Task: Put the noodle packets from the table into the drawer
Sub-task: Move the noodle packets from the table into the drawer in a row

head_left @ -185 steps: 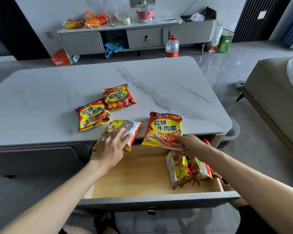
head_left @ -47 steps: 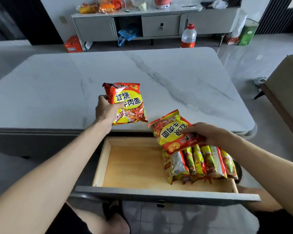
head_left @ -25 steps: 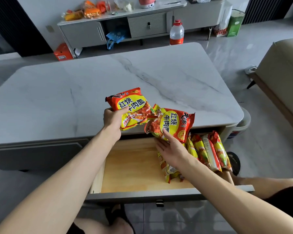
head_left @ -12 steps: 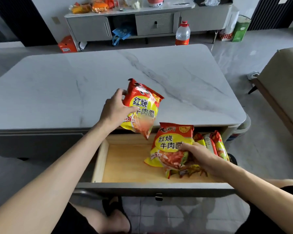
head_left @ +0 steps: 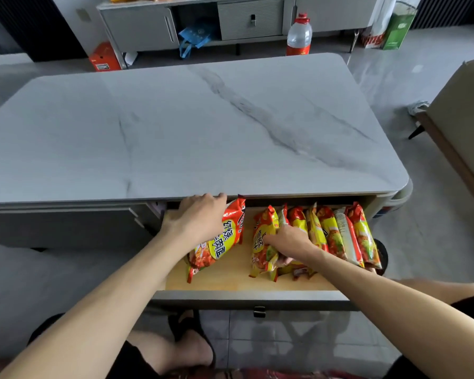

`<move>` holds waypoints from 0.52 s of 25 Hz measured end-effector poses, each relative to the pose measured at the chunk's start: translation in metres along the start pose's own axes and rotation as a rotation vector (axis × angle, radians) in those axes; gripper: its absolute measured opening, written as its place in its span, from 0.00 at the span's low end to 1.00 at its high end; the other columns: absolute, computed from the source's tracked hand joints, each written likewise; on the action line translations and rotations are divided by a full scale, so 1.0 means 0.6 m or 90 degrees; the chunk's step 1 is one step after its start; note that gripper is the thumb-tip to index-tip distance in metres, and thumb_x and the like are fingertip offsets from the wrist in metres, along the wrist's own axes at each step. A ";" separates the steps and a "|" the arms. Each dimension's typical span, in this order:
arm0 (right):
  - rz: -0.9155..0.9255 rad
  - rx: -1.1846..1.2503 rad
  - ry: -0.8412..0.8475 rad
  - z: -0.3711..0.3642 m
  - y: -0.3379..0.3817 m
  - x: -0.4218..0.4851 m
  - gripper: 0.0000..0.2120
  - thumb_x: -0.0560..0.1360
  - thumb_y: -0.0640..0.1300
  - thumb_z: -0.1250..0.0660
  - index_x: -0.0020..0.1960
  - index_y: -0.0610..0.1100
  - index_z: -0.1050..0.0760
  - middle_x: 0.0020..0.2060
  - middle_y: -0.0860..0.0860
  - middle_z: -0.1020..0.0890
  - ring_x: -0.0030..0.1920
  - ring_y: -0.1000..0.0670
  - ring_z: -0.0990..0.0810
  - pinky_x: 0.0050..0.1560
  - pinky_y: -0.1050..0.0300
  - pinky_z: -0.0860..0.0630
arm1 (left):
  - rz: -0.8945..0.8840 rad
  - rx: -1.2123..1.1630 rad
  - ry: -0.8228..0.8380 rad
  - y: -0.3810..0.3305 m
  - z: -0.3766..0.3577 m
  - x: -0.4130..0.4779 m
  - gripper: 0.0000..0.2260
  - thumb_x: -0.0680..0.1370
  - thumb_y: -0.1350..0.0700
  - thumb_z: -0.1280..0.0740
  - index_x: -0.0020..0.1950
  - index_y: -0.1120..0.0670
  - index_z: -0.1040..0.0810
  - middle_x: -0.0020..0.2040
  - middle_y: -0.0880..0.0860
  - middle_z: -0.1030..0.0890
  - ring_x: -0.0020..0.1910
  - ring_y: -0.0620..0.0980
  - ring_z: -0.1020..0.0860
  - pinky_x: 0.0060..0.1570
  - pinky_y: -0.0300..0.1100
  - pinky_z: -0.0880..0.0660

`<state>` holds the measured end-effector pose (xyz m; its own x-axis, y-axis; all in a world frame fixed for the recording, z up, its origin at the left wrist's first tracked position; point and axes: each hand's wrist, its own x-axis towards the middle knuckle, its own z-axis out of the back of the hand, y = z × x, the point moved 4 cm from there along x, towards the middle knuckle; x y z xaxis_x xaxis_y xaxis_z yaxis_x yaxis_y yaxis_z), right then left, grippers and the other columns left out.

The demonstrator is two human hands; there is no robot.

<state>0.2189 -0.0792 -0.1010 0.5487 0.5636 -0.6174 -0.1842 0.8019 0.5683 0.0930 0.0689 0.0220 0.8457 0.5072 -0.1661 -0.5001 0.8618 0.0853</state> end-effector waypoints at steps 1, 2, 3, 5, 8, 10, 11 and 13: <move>0.012 -0.037 -0.022 -0.002 0.006 0.005 0.20 0.75 0.55 0.36 0.31 0.42 0.24 0.17 0.53 0.21 0.21 0.55 0.19 0.24 0.65 0.28 | 0.032 -0.003 -0.019 -0.003 -0.025 0.004 0.13 0.70 0.62 0.35 0.53 0.55 0.30 0.40 0.54 0.19 0.39 0.57 0.19 0.31 0.43 0.34; 0.016 -0.057 -0.035 -0.003 0.009 0.014 0.20 0.74 0.54 0.36 0.30 0.43 0.26 0.16 0.53 0.22 0.21 0.55 0.19 0.25 0.65 0.28 | 0.068 -0.009 -0.038 -0.009 -0.053 0.011 0.16 0.70 0.62 0.35 0.57 0.55 0.30 0.44 0.56 0.17 0.43 0.59 0.18 0.33 0.43 0.35; 0.014 -0.065 -0.040 -0.004 0.010 0.019 0.18 0.74 0.53 0.36 0.30 0.43 0.27 0.15 0.53 0.23 0.21 0.54 0.19 0.25 0.64 0.28 | 0.106 -0.027 -0.048 -0.017 -0.083 0.014 0.21 0.71 0.61 0.35 0.63 0.55 0.31 0.48 0.57 0.16 0.46 0.60 0.18 0.35 0.43 0.34; 0.009 -0.089 -0.032 -0.005 0.006 0.034 0.15 0.74 0.50 0.36 0.32 0.43 0.29 0.15 0.52 0.23 0.20 0.53 0.19 0.24 0.64 0.28 | 0.165 -0.085 -0.046 -0.036 -0.145 0.021 0.28 0.73 0.60 0.35 0.72 0.55 0.36 0.50 0.58 0.16 0.48 0.59 0.17 0.39 0.44 0.30; 0.033 -0.141 0.033 -0.009 0.005 0.047 0.15 0.78 0.49 0.37 0.37 0.43 0.27 0.21 0.52 0.22 0.26 0.53 0.17 0.23 0.64 0.27 | 0.229 -0.197 -0.020 -0.056 -0.207 0.031 0.27 0.73 0.62 0.36 0.72 0.56 0.37 0.46 0.57 0.15 0.42 0.57 0.17 0.35 0.44 0.26; 0.055 -0.189 0.051 -0.014 0.002 0.052 0.14 0.81 0.49 0.39 0.43 0.41 0.23 0.25 0.52 0.23 0.23 0.56 0.21 0.23 0.66 0.29 | 0.258 -0.255 -0.025 -0.069 -0.227 0.039 0.25 0.74 0.64 0.38 0.71 0.56 0.37 0.45 0.57 0.16 0.39 0.57 0.18 0.31 0.43 0.28; 0.050 -0.184 0.053 -0.015 -0.002 0.055 0.15 0.80 0.50 0.39 0.42 0.42 0.22 0.25 0.52 0.23 0.22 0.57 0.22 0.22 0.67 0.30 | 0.268 -0.286 -0.029 -0.075 -0.232 0.042 0.25 0.74 0.64 0.39 0.71 0.57 0.38 0.45 0.57 0.16 0.37 0.56 0.19 0.31 0.44 0.25; 0.044 -0.151 0.069 -0.011 -0.005 0.065 0.15 0.79 0.51 0.37 0.36 0.44 0.26 0.27 0.52 0.22 0.24 0.56 0.21 0.23 0.66 0.27 | 0.277 -0.339 -0.041 -0.085 -0.234 0.046 0.23 0.75 0.64 0.39 0.69 0.57 0.38 0.46 0.57 0.17 0.38 0.56 0.18 0.33 0.48 0.20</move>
<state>0.2357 -0.0585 -0.1303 0.4393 0.6270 -0.6433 -0.4111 0.7771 0.4766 0.1157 0.0378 -0.1250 0.5482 0.8197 -0.1661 -0.8062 0.4650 -0.3658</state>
